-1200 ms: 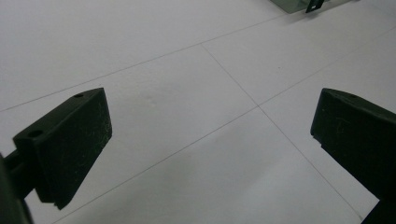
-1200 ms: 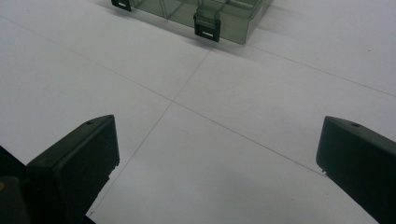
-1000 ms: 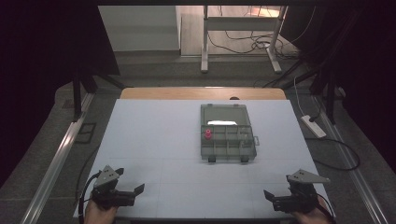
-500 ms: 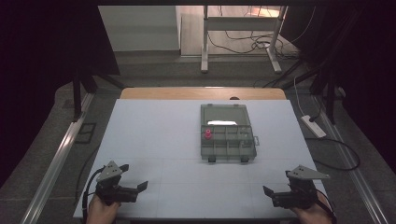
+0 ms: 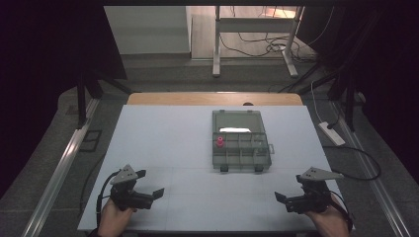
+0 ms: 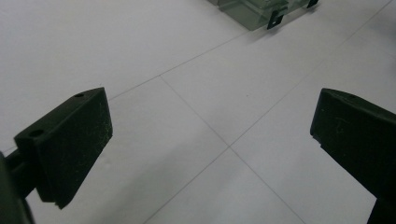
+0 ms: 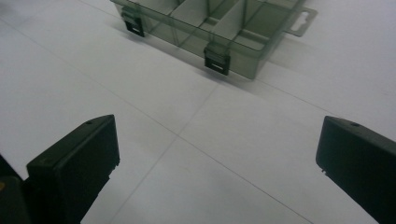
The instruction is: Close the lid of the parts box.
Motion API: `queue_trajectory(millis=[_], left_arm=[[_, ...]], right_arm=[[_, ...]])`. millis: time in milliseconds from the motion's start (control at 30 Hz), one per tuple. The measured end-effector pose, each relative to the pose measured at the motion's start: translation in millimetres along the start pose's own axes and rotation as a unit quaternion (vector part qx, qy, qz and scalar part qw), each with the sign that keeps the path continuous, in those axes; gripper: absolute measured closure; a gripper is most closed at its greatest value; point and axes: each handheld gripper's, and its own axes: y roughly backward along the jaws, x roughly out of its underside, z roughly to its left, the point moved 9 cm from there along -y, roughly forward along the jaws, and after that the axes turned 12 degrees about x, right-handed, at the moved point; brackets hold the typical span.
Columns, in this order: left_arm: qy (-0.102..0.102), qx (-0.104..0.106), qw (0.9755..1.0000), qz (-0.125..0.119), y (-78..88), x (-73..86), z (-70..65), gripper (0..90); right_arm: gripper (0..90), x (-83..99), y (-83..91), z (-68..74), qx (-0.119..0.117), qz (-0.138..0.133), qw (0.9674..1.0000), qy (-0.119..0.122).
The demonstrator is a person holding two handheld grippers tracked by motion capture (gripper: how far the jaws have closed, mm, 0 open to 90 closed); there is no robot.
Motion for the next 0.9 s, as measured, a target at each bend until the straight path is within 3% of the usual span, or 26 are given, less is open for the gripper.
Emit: queue_trajectory(millis=[100,367,633,900], left_arm=[[-0.004,0.003,1.0,0.003,-4.5,-3.3,0.7,0.0],[-0.009,0.01,0.9999,-0.005,-15.5,-15.8,3.7,0.0],[-0.027,0.036,0.999,0.007,-28.2,-26.8,2.8,0.0],[-0.034,0.045,0.9983,0.014,-39.8,-37.5,4.4,0.0]], right_arm=[[0.0,-3.3,-1.9,-0.4,-0.003,-0.002,1.0,0.003],[0.0,-15.1,-7.3,-2.0,-0.01,-0.009,0.9998,-0.016],[0.0,-25.0,-13.7,-3.1,-0.011,-0.009,0.9999,-0.002],[0.0,-34.9,-21.5,-4.4,-0.016,-0.006,0.9998,0.01]])
